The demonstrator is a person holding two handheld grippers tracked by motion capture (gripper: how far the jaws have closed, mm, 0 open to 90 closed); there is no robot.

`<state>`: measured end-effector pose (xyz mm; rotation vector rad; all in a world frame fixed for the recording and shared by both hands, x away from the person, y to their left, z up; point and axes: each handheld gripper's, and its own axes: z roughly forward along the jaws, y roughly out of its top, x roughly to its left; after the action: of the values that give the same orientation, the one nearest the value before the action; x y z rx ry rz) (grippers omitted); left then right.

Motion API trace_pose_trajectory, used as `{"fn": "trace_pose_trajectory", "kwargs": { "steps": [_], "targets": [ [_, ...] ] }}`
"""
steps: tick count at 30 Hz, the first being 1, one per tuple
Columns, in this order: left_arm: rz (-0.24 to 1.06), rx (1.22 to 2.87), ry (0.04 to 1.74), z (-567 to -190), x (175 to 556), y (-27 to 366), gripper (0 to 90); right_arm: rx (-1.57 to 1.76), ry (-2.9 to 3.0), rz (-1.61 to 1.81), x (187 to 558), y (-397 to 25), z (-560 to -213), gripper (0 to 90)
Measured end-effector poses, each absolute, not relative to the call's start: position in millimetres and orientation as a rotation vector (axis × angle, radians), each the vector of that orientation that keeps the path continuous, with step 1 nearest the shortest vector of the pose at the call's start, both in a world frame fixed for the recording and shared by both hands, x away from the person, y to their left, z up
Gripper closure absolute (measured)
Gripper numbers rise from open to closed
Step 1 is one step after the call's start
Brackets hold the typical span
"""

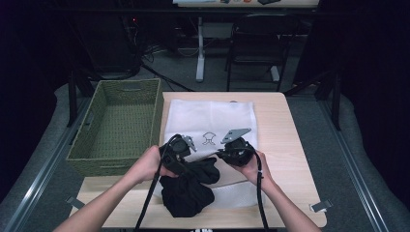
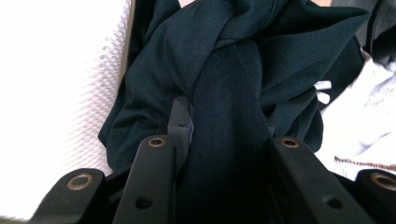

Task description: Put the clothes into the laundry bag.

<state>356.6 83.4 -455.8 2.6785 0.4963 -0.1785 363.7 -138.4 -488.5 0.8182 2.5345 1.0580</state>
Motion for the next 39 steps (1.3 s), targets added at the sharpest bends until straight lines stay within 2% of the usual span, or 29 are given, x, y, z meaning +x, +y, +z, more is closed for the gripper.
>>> {"fn": "trace_pose_trajectory", "kwargs": {
  "steps": [5, 11, 13, 22, 25, 29, 37, 39],
  "targets": [
    [-0.175, 2.64, 0.592, -469.2, 361.7, 80.6, 70.9, 0.818, 2.531, 1.068, 362.0, -137.8, -484.8, 87.3],
    [-0.057, 2.587, 0.716, -471.3, 364.3, 76.8, 70.8, 0.81, 2.514, 1.089, 359.1, -137.3, -478.6, 87.3],
    [-0.059, 2.566, 0.738, -475.0, 365.4, 75.6, 70.7, 0.809, 2.509, 1.095, 358.4, -137.1, -477.3, 87.3],
    [0.036, 2.522, 0.837, -511.8, 367.2, 75.2, 68.1, 0.802, 2.529, 1.096, 355.3, -135.1, -478.0, 87.1],
    [0.045, 2.541, 0.806, -507.3, 366.0, 76.5, 61.1, 0.812, 2.531, 1.097, 356.0, -135.2, -479.5, 87.1],
    [0.044, 2.555, 0.771, -501.3, 361.8, 78.9, 42.5, 0.821, 2.528, 1.101, 356.1, -135.6, -479.5, 87.1],
    [0.051, 2.534, 0.697, -482.4, 347.4, 87.3, 19.8, 0.829, 2.522, 1.099, 356.0, -137.0, -479.0, 87.1],
    [0.075, 2.519, 0.689, -477.1, 342.1, 90.5, 16.8, 0.829, 2.521, 1.101, 355.9, -137.1, -479.0, 87.1]
  ]
}}
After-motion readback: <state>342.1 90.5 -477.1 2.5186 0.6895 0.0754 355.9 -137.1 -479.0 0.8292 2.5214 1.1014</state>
